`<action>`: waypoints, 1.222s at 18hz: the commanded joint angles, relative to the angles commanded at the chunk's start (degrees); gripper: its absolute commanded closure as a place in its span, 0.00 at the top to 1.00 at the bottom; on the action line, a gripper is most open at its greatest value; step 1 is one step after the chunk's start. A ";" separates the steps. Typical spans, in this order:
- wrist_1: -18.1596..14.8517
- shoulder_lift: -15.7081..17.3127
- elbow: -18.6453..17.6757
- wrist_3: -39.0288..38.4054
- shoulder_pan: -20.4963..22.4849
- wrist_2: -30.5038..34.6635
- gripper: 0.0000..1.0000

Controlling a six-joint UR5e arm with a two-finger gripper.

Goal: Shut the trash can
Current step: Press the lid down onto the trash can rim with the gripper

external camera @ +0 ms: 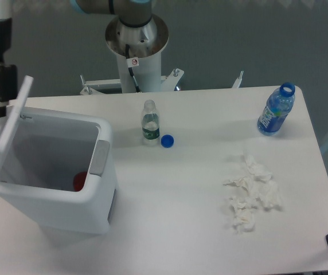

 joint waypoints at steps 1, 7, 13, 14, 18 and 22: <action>0.00 0.00 -0.09 -0.09 0.62 0.09 1.00; 0.00 -0.35 -0.52 0.00 3.34 0.18 1.00; 0.18 -0.44 -1.49 0.17 4.66 3.16 1.00; 0.26 -0.44 -1.49 0.26 5.19 3.08 1.00; 0.44 -0.44 -1.49 0.35 6.16 3.16 1.00; 0.44 -0.53 -2.54 0.09 6.42 3.25 1.00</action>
